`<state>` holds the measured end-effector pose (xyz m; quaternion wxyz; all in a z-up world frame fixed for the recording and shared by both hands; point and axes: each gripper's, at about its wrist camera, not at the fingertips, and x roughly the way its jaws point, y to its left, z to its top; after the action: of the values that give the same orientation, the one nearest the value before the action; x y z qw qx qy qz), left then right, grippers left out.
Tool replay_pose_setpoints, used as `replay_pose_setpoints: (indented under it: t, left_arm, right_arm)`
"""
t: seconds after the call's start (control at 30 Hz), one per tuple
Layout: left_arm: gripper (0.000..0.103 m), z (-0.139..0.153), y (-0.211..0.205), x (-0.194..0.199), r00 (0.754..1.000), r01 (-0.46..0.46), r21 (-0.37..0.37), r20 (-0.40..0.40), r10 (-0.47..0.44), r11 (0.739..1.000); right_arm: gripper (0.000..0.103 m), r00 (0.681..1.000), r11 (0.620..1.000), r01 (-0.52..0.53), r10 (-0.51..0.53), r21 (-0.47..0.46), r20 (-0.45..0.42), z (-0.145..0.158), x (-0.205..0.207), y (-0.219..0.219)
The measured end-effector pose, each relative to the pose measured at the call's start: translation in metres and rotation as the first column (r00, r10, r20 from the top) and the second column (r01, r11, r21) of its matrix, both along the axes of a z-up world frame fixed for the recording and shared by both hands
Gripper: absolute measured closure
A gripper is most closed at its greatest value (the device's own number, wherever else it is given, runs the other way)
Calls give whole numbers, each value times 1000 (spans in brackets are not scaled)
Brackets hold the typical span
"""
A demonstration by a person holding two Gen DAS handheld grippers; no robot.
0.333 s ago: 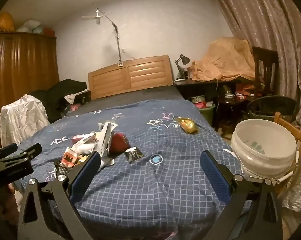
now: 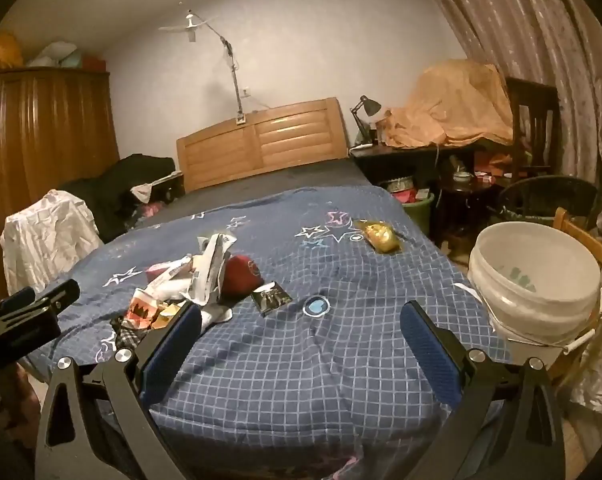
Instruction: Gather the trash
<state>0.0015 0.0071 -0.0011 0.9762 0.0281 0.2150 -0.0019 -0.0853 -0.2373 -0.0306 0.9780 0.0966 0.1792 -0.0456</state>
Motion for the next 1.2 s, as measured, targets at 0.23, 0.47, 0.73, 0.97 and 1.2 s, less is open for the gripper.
replay_pose_setpoints:
  t: [0.23, 0.47, 0.73, 0.97, 1.2]
  left_arm:
    - [6, 2, -3, -1, 1000, 2, 38, -3, -2, 999]
    - [6, 0, -4, 0, 1000, -6, 65, -2, 6, 998]
    - [6, -2, -7, 0, 1000, 0, 75, -4, 1, 997]
    - [6, -5, -9, 0, 1000, 2, 89, -6, -1, 996]
    - [6, -6, -9, 1, 1000, -4, 94, -11, 5, 996]
  right_arm:
    - [4, 1000, 1000, -7, 7, -22, -13, 1, 1, 3]
    - [4, 1000, 1000, -10, 10, -27, -16, -1, 2, 6]
    - [4, 1000, 1000, -11, 11, -29, -19, -1, 3, 7]
    - [4, 999, 999, -14, 12, -33, -39, -4, 6, 7]
    - [4, 999, 999, -14, 13, -34, -41, -5, 6, 7]
